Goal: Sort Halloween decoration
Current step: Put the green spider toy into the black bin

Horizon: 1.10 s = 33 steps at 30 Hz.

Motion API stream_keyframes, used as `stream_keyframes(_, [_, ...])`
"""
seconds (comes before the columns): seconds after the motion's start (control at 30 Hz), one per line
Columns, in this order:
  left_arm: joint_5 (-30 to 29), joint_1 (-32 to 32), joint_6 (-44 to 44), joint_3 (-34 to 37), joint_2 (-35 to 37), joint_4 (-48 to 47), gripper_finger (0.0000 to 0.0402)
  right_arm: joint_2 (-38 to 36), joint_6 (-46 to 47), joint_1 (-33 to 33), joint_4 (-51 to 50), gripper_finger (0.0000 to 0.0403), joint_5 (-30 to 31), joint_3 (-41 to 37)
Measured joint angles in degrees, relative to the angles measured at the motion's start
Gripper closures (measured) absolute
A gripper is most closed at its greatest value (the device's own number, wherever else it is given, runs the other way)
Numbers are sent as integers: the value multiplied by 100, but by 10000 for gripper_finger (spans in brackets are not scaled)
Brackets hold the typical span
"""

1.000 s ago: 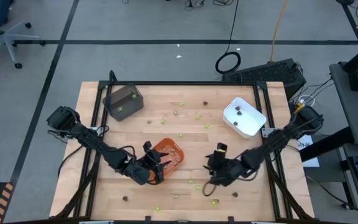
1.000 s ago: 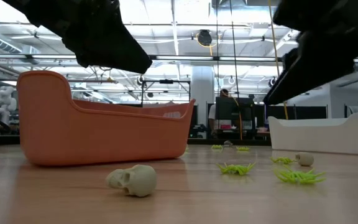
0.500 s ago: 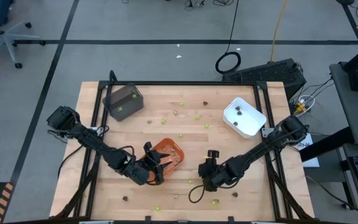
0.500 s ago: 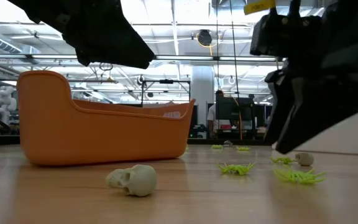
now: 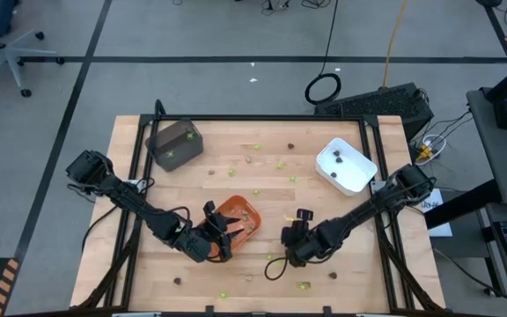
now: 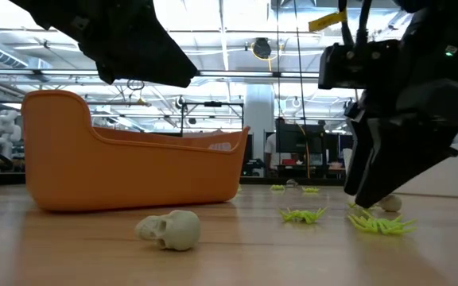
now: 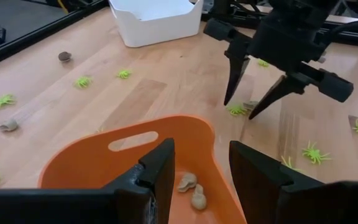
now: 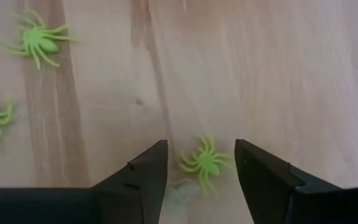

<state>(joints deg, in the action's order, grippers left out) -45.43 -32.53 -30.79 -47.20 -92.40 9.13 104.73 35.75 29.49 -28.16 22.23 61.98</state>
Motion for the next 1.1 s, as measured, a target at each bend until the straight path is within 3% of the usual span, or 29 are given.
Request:
stream_keyframes(0.17, [0,0,6,0,-1,0,250,0,16,-95,1,264,-244,0])
stream_keyframes(0.5, [55,-14,17,0,-1,-63,250,17,-581,-130,11,396,-303,0])
stream_keyframes(0.83, [181,-22,157,0,-1,-50,250,-316,-1361,-75,193,402,-283,74])
stream_keyframes(1.1, [179,-17,165,0,-2,9,250,-540,-2175,143,1451,403,-274,83])
